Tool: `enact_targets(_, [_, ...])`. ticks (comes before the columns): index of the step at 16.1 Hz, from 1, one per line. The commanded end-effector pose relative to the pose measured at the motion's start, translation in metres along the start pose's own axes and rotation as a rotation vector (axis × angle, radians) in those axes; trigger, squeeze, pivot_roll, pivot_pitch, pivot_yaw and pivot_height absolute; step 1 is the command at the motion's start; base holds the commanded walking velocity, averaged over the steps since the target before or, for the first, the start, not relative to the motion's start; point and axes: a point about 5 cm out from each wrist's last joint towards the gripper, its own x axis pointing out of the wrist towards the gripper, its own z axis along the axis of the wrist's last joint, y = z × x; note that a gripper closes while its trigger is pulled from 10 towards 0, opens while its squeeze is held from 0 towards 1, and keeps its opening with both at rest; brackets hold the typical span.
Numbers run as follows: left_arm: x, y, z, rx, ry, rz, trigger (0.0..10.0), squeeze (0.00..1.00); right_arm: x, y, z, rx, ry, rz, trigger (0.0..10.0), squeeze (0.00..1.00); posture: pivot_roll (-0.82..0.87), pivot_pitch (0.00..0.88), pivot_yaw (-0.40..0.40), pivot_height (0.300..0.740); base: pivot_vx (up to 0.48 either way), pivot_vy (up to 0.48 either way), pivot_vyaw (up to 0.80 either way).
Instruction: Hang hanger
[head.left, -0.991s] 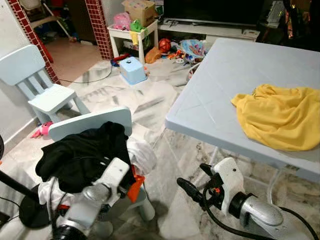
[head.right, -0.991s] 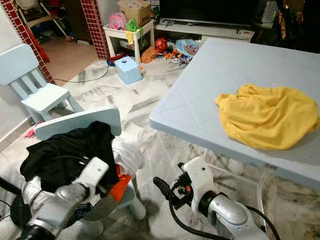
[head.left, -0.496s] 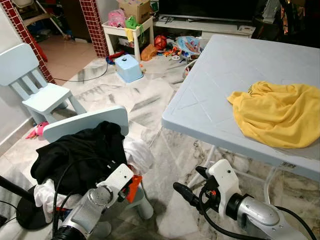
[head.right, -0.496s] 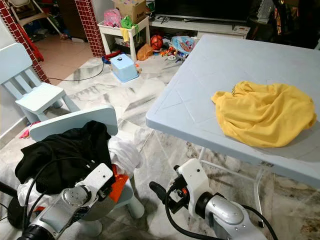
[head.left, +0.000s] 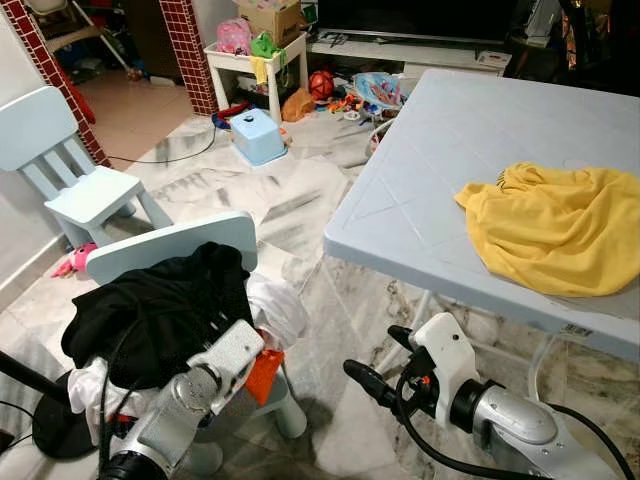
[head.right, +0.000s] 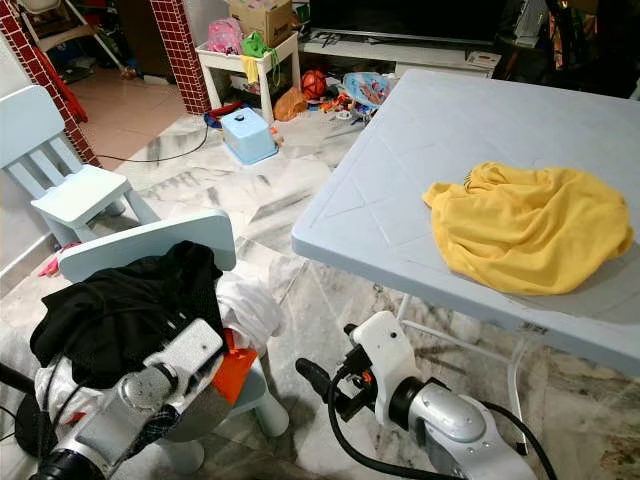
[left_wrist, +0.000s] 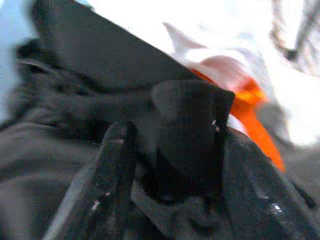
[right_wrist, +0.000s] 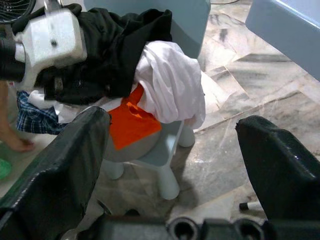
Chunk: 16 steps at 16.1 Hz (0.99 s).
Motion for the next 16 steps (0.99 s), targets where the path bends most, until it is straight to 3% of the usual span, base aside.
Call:
enact_targets(1, [-0.002, 0.007, 0.002, -0.005, -0.016, 0.040, 0.0, 0.00, 0.002, 0.000, 0.000, -0.012, -0.001, 0.000, 10.0, 0.00, -0.10, 0.069, 0.051, 0.740, 0.000, 0.000, 0.00])
enact_targets(10, [-0.011, 0.008, 0.005, -0.197, -0.024, 0.059, 0.0, 0.00, 0.008, -0.003, 0.001, -0.044, -0.007, 0.000, 10.0, 0.00, -0.08, 0.054, 0.046, 0.740, 0.000, 0.000, 0.00])
enact_targets(13, [-0.022, 0.010, 0.016, -0.289, -0.060, 0.088, 0.0, 0.00, 0.009, -0.003, 0.001, -0.048, -0.011, 0.003, 10.0, 0.00, -0.08, 0.051, 0.041, 0.740, 0.000, 0.000, 0.00])
enact_targets(16, [-0.051, 0.007, 0.020, -0.476, -0.066, 0.202, 0.0, 0.00, 0.013, -0.005, 0.003, -0.055, -0.016, 0.027, 10.0, 0.00, -0.05, 0.041, 0.015, 0.740, 0.000, 0.000, 0.00])
